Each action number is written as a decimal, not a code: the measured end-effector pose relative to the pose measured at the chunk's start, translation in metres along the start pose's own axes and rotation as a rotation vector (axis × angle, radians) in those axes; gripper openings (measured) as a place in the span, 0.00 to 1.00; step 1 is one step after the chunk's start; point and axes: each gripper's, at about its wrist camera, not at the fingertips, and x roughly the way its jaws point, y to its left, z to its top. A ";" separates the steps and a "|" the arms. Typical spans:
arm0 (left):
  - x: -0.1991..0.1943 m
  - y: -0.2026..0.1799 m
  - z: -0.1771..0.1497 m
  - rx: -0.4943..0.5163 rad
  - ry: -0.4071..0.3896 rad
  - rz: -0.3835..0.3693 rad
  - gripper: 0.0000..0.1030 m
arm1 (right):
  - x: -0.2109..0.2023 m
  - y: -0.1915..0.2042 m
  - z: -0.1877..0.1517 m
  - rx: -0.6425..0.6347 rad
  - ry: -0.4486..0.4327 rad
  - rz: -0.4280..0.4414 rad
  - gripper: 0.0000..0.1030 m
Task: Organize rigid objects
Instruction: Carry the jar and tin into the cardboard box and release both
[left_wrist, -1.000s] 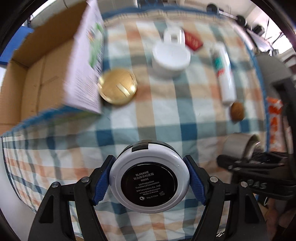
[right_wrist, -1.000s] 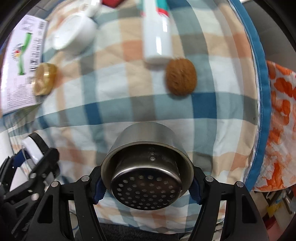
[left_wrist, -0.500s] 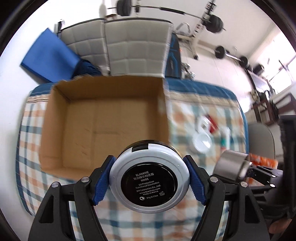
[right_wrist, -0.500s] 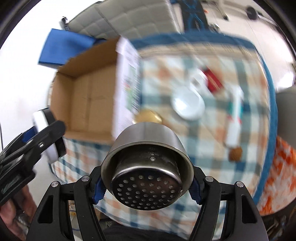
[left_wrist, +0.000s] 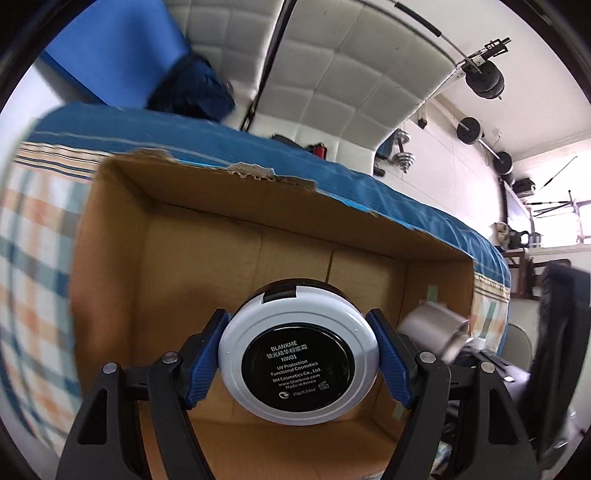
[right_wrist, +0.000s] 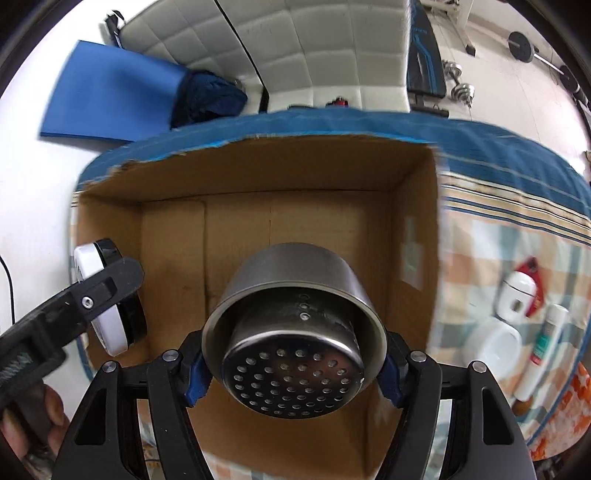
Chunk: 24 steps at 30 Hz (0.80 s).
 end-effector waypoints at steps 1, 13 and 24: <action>0.009 0.002 0.005 -0.005 0.015 -0.011 0.71 | 0.009 0.000 0.004 0.000 0.009 -0.013 0.71; 0.075 0.013 0.022 -0.081 0.123 -0.084 0.71 | 0.063 -0.003 0.038 0.058 0.048 -0.065 0.71; 0.066 -0.001 0.016 -0.055 0.167 -0.058 0.76 | 0.063 -0.009 0.052 0.077 0.083 -0.068 0.75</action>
